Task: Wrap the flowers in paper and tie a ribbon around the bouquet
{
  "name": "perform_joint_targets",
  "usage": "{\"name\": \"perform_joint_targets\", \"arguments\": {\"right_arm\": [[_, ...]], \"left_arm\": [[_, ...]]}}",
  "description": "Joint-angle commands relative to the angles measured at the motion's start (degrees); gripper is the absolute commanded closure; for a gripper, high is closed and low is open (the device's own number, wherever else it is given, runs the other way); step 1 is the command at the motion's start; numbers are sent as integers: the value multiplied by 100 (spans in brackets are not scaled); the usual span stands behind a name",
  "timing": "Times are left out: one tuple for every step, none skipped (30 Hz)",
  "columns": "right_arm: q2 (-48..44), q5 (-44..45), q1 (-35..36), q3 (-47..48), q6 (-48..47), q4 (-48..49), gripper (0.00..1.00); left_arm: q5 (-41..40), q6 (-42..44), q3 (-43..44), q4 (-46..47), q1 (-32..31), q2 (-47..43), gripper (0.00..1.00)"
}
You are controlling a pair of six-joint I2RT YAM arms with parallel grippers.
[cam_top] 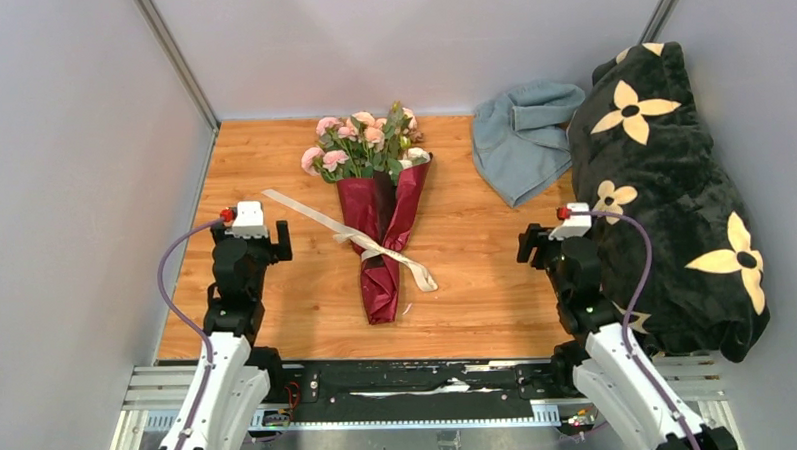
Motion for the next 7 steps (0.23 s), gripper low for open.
{"name": "perform_joint_targets", "arguments": {"right_arm": [[-711, 1311, -51, -361, 906, -99, 28], [-877, 1481, -51, -450, 1021, -102, 28], [-960, 1591, -46, -489, 1135, -90, 27], [-997, 1682, -47, -477, 1214, -125, 27], [-1002, 1752, -49, -433, 1225, -203, 27], [-986, 1816, -47, -351, 1209, -299, 27], [-993, 1841, -50, -285, 1094, -363, 27]], "left_arm": [[-534, -156, -294, 400, 48, 8, 0], [-458, -172, -314, 425, 51, -3, 0], [-384, -193, -320, 441, 51, -8, 0], [-333, -204, -331, 470, 55, -7, 0], [-290, -179, -356, 513, 51, -26, 0], [-275, -130, -396, 557, 53, -56, 0], [-281, -94, -432, 599, 53, -81, 0]]}}
